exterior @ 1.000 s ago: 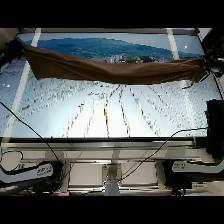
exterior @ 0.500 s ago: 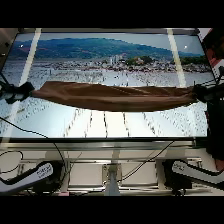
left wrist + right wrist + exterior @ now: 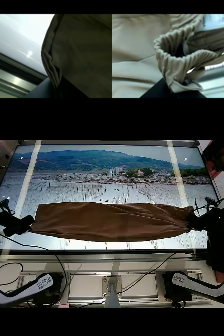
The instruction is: Fold the clothes and pants, and hang the long-sleeved shirts on hangers.
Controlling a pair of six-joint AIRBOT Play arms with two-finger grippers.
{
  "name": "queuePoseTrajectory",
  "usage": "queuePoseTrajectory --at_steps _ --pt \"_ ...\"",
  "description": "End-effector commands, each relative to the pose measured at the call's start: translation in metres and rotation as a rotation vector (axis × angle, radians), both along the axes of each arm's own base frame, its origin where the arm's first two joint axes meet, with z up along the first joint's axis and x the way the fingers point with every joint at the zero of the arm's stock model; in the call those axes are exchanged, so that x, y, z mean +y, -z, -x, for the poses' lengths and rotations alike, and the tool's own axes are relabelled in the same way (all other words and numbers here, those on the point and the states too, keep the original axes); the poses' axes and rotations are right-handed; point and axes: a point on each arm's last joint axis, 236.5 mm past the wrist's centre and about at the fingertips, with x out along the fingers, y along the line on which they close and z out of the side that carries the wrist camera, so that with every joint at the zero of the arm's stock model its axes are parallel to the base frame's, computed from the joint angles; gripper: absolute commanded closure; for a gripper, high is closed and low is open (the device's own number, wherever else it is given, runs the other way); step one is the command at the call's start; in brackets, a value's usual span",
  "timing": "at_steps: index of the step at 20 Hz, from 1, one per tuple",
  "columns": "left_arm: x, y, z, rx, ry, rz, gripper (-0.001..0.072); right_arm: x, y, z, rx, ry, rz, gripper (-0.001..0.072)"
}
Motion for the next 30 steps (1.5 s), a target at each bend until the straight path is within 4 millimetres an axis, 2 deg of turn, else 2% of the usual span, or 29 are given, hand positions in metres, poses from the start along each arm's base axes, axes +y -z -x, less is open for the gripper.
queuePoseTrajectory --at_steps 1,3,4,5,6,7,11,14,17,19,21,24,25,26,30 --pt "-0.006 0.01 0.019 0.065 -0.002 0.023 0.069 0.002 0.003 0.013 0.052 -0.008 -0.005 0.0682" --pt "-0.007 0.014 0.023 0.077 -0.001 0.027 0.0686 0.001 0.003 0.012 0.047 -0.008 -0.002 0.0681" --pt "-0.005 0.014 0.024 0.082 0.001 0.019 0.0588 0.001 0.003 0.011 0.043 -0.008 0.0 0.064" --pt "-0.004 0.014 0.024 0.083 0.002 0.016 0.0321 0.001 0.003 0.011 0.043 -0.008 0.0 0.0473" --pt "-0.003 0.014 0.025 0.086 0.004 0.009 0.0106 0.0 0.003 0.011 0.043 -0.009 0.0 0.0271" --pt "-0.001 0.014 0.026 0.09 0.006 0.002 0.0059 0.001 0.003 0.012 0.044 -0.009 -0.001 0.0186" --pt "0.02 0.01 0.023 0.081 0.029 -0.087 0.0063 -0.001 -0.001 0.009 0.037 -0.02 0.003 0.0187" --pt "0.039 -0.006 -0.011 -0.048 0.036 -0.164 0.0063 -0.005 -0.021 0.001 0.02 -0.027 0.01 0.0197" --pt "0.057 -0.033 -0.052 -0.206 0.037 -0.239 0.0065 -0.009 -0.057 -0.012 -0.012 -0.029 0.018 0.0196" --pt "0.064 -0.041 -0.067 -0.248 0.032 -0.248 0.0086 -0.01 -0.082 -0.024 -0.063 -0.03 0.02 0.0196" --pt "0.052 -0.034 -0.083 -0.274 0.03 -0.12 0.0085 -0.009 -0.102 -0.039 -0.13 -0.032 0.019 0.0197" --pt "0.006 -0.025 -0.118 -0.385 0.106 0.248 0.0079 -0.004 -0.119 -0.056 -0.205 -0.034 0.001 0.0197" --pt "0.001 -0.023 -0.124 -0.412 0.134 0.321 0.0038 -0.003 -0.12 -0.058 -0.215 -0.035 -0.003 0.0197" --pt "0.004 -0.016 -0.125 -0.411 0.148 0.339 0.0004 -0.004 -0.12 -0.06 -0.222 -0.035 0.001 0.0196" --pt "0.037 0.015 -0.101 -0.33 0.185 0.285 0.0003 -0.002 -0.121 -0.065 -0.246 -0.048 -0.007 0.0197"
